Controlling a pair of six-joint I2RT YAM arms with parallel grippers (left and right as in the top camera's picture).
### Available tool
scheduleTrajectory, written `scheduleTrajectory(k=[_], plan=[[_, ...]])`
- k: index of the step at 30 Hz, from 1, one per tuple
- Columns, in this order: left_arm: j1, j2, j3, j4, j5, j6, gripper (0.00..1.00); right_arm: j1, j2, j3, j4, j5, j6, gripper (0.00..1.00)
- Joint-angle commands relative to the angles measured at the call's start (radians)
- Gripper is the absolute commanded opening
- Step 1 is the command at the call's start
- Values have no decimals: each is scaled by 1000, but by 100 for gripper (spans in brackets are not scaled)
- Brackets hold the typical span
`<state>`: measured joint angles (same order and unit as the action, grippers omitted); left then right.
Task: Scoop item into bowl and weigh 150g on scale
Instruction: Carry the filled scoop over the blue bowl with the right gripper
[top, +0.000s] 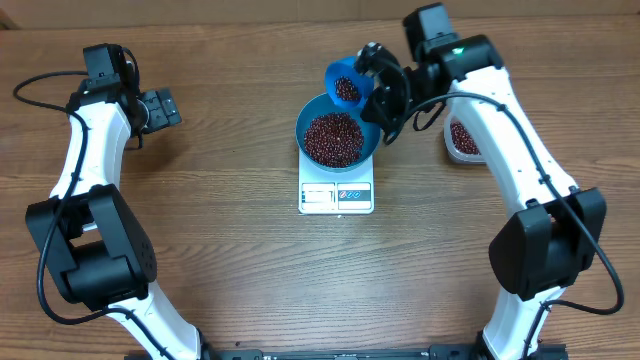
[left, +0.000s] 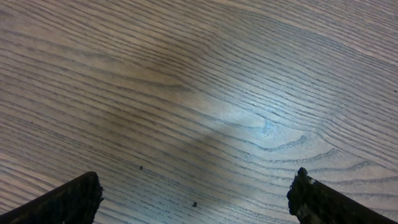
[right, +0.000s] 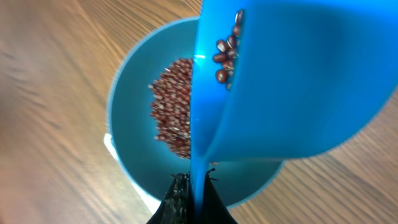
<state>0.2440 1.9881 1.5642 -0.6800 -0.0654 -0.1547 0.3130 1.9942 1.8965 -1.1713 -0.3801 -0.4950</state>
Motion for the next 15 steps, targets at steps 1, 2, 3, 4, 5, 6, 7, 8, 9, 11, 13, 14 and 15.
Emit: scheduleTrajectory(k=[1, 2, 3, 4, 5, 6, 7, 8, 9, 11, 13, 14, 15], plan=[[-3, 0, 9, 4, -13, 5, 99, 38, -32, 23, 19, 220, -11, 4], [-3, 0, 9, 4, -13, 5, 99, 50, -32, 23, 29, 259, -12, 4], [-3, 0, 9, 4, -13, 5, 100, 61, -32, 23, 41, 291, -11, 6], [-3, 0, 9, 4, -13, 5, 100, 69, -32, 23, 48, 312, -12, 8], [-3, 0, 8, 4, -13, 5, 100, 77, -32, 24, 56, 336, -12, 8], [-3, 0, 9, 4, -13, 5, 100, 90, -33, 24, 67, 375, -12, 8], [-3, 0, 9, 4, -13, 5, 100, 102, -34, 26, 71, 407, -13, 8], [-3, 0, 9, 4, -13, 5, 100, 111, -34, 31, 71, 422, -29, 8], [-3, 0, 9, 4, -13, 5, 100, 121, -37, 39, 71, 430, -46, 8], [-3, 0, 9, 4, -13, 5, 100, 131, -39, 56, 70, 431, -56, 7], [-3, 0, 9, 4, -13, 5, 100, 133, -42, 74, 70, 431, -56, 7], [-3, 0, 9, 4, -13, 5, 100, 133, -42, 86, 69, 431, -56, 6], [-3, 0, 9, 4, -13, 5, 100, 133, -42, 93, 68, 431, -56, 4]])
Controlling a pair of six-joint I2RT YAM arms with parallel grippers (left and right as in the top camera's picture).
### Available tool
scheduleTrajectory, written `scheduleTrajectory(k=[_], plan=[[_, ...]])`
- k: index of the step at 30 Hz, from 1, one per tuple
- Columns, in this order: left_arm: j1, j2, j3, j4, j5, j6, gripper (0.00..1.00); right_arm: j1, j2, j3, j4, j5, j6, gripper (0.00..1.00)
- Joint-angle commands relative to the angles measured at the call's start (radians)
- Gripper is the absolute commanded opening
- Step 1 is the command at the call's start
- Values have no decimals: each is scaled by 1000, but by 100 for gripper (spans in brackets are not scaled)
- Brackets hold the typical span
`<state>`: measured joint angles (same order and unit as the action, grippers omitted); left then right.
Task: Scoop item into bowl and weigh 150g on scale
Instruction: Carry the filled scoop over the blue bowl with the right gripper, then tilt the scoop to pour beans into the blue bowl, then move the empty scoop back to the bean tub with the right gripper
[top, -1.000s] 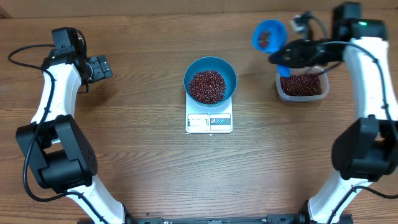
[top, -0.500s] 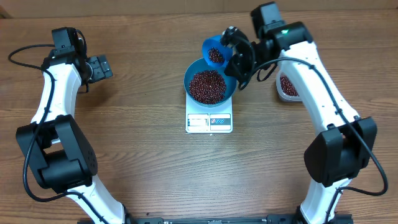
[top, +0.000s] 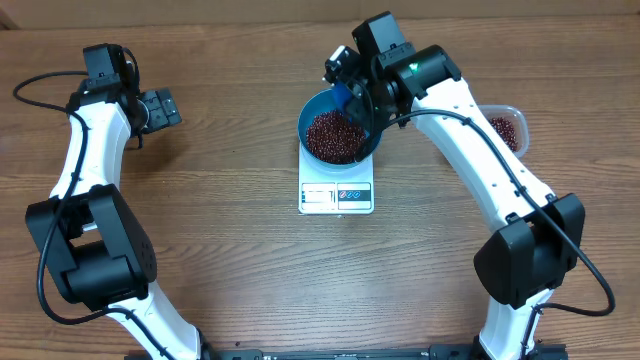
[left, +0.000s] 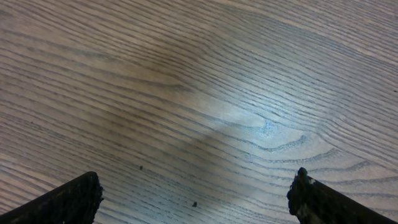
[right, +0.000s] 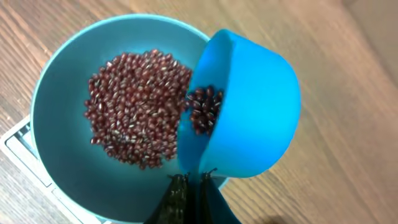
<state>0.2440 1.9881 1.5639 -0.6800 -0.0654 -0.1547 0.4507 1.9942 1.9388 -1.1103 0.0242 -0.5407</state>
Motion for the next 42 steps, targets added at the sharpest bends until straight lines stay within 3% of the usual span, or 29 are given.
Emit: scheduleTrajectory(k=[1, 16, 24, 33, 37, 42], plan=[[-3, 0, 9, 4, -13, 5, 99, -5, -42, 53, 7, 27, -10, 4], [-3, 0, 9, 4, -13, 5, 99, 66, -117, 92, 1, 32, -11, 4], [-3, 0, 9, 4, -13, 5, 100, 121, -121, 92, -61, 160, -19, 4], [-3, 0, 9, 4, -13, 5, 99, 143, -120, 92, -69, 166, -19, 4], [-3, 0, 9, 3, -13, 5, 100, 159, -120, 92, -58, 249, -81, 4], [-3, 0, 9, 4, -13, 5, 99, 121, -120, 92, -51, 148, 49, 4]])
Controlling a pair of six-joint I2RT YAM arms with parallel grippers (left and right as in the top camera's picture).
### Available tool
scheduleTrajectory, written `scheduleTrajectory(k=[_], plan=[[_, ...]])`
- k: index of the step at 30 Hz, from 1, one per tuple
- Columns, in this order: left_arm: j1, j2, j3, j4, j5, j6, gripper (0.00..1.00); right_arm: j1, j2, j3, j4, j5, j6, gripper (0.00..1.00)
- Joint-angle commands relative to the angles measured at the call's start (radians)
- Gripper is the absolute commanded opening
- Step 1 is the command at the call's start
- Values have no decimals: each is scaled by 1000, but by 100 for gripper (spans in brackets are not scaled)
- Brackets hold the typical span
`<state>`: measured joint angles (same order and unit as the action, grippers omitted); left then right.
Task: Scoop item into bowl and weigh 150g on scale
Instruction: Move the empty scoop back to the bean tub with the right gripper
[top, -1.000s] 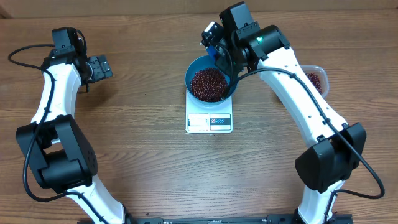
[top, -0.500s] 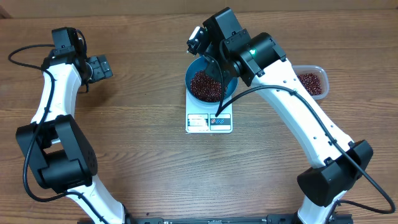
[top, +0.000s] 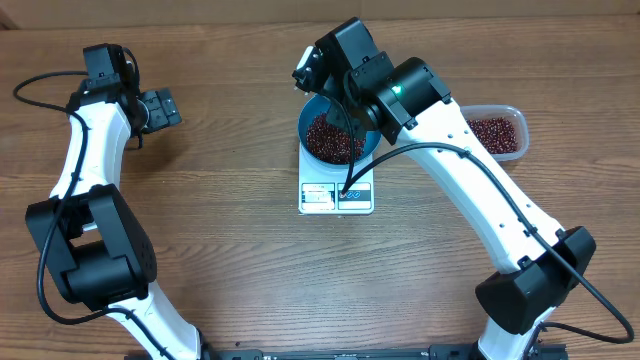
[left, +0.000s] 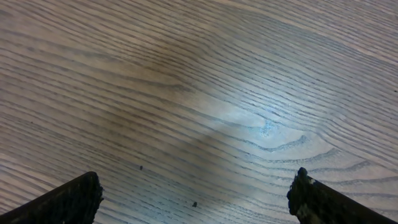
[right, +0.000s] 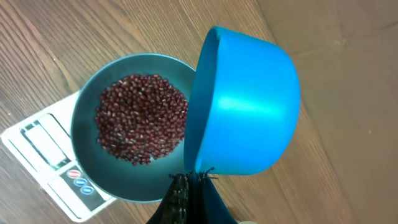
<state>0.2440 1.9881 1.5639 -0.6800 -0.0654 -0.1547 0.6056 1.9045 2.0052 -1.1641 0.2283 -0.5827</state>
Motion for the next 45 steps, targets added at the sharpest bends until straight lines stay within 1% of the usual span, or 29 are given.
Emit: scheduleTrajectory(k=[1, 4, 6, 9, 13, 16, 19, 24, 28, 29, 30, 31, 32, 33, 34, 35, 36, 39, 45], plan=[[-3, 0, 9, 4, -13, 5, 100, -55, -31, 26, 3, -96, 134, 4], [-3, 0, 9, 4, -13, 5, 100, -126, -31, 26, -2, -211, 267, 4], [-3, 0, 9, 4, -13, 5, 100, -187, -31, 26, -26, -231, 359, 4], [-3, 0, 9, 4, -13, 5, 100, -330, -31, 26, -128, -236, 462, 4], [-3, 0, 9, 4, -13, 5, 100, -486, -31, 16, -277, -246, 463, 4], [-3, 0, 9, 4, -13, 5, 100, -549, -29, -4, -317, -246, 464, 4], [-3, 0, 9, 4, -13, 5, 100, -577, -29, -43, -296, -240, 463, 4], [-3, 0, 9, 4, -13, 5, 100, -583, -29, -174, -272, -119, 454, 4], [-3, 0, 9, 4, -13, 5, 99, -584, -29, -261, -204, -105, 451, 4], [-3, 0, 9, 4, -13, 5, 100, -584, -29, -277, -194, -105, 451, 5], [-3, 0, 9, 4, -13, 5, 100, -584, -29, -288, -190, -105, 451, 10], [-3, 0, 9, 4, -13, 5, 99, -585, -29, -306, -183, -105, 452, 22], [-3, 0, 9, 4, -13, 5, 100, -588, -29, -312, -183, -106, 452, 28], [-3, 0, 9, 4, -13, 5, 100, -594, -29, -322, -184, -106, 452, 42], [-3, 0, 9, 4, -13, 5, 99, -597, -29, -323, -184, -109, 452, 49], [-3, 0, 9, 4, -13, 5, 100, -602, -29, -323, -183, -120, 454, 58], [-3, 0, 9, 4, -13, 5, 100, -607, -29, -323, -184, -155, 456, 62], [-3, 0, 9, 4, -13, 5, 100, -611, -29, -323, -199, -266, 456, 61], [-3, 0, 9, 4, -13, 5, 100, -611, -29, -323, -320, -268, 509, 61]])
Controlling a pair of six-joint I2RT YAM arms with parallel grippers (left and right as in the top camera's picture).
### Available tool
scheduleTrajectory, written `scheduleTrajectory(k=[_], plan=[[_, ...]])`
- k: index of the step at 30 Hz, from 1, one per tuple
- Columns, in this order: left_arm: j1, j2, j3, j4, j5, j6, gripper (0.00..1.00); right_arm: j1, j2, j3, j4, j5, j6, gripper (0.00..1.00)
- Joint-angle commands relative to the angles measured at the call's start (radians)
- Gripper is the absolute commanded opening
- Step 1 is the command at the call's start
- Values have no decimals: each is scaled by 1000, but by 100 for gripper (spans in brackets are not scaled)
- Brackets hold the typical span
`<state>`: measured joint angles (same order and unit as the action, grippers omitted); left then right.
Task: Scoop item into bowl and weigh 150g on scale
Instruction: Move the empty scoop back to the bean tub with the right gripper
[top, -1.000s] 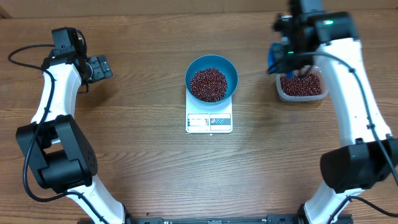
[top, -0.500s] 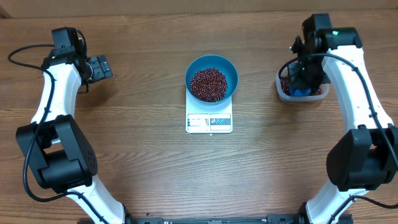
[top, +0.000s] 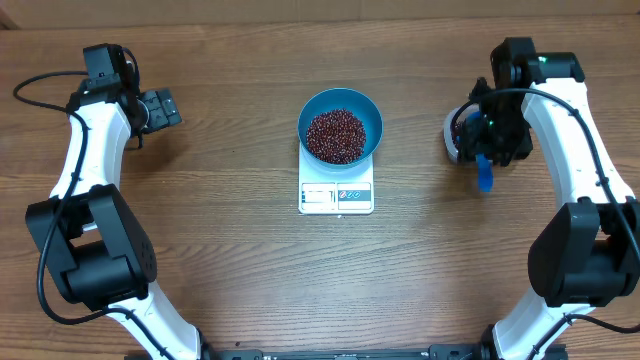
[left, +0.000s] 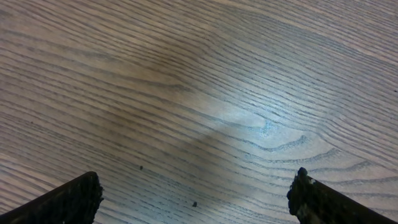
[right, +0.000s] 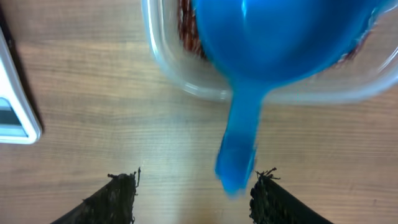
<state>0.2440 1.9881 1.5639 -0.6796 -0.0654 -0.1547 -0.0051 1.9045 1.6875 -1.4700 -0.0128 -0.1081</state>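
Note:
A teal bowl (top: 340, 112) filled with red beans sits on the white scale (top: 336, 196) at the table's middle. At the right, the blue scoop (right: 280, 37) lies in the clear bean container (right: 186, 87), its handle (top: 484, 172) sticking out over the rim toward the front. My right gripper (right: 198, 180) hovers open just over that handle; both fingers stand apart from it. In the overhead view the right gripper (top: 492, 140) covers most of the container. My left gripper (left: 196, 186) is open over bare wood at the far left.
A corner of the scale (right: 15, 115) shows at the left edge of the right wrist view. The wooden table (top: 200, 260) stretches around the scale. The left arm (top: 95, 130) stands along the left side.
My right gripper was shut on the scoop above the bowl. Now it is at the right over the container, open, and the scoop lies in the container. The left arm is unchanged.
First my right gripper held the scoop with beans beside the bowl. Then the scoop was tipped over the bowl with a few beans in it, then held higher above the bowl. Now the scoop rests in the container, let go.

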Motion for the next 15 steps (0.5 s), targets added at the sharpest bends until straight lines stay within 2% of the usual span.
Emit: scheduleTrajectory(k=[1, 6, 8, 9, 10, 13, 15], plan=[[-3, 0, 9, 3, -13, 5, 99, 0, -29, -5, -8, -21, 34, 62], [-3, 0, 9, 3, -13, 5, 100, -27, -29, -5, -1, 70, 272, 75], [-3, 0, 9, 3, -13, 5, 100, -86, -30, -4, -47, -27, 395, 88], [-3, 0, 9, 3, -13, 5, 100, -112, -31, 2, -40, -107, 396, 91], [-3, 0, 9, 3, -13, 5, 100, -149, -33, 19, -31, -206, 396, 100], [-3, 0, 9, 3, -13, 5, 100, -251, -35, 127, -38, -381, 397, 100], [-3, 0, 9, 3, -13, 5, 100, -294, -37, 184, -34, -377, 396, 100]])
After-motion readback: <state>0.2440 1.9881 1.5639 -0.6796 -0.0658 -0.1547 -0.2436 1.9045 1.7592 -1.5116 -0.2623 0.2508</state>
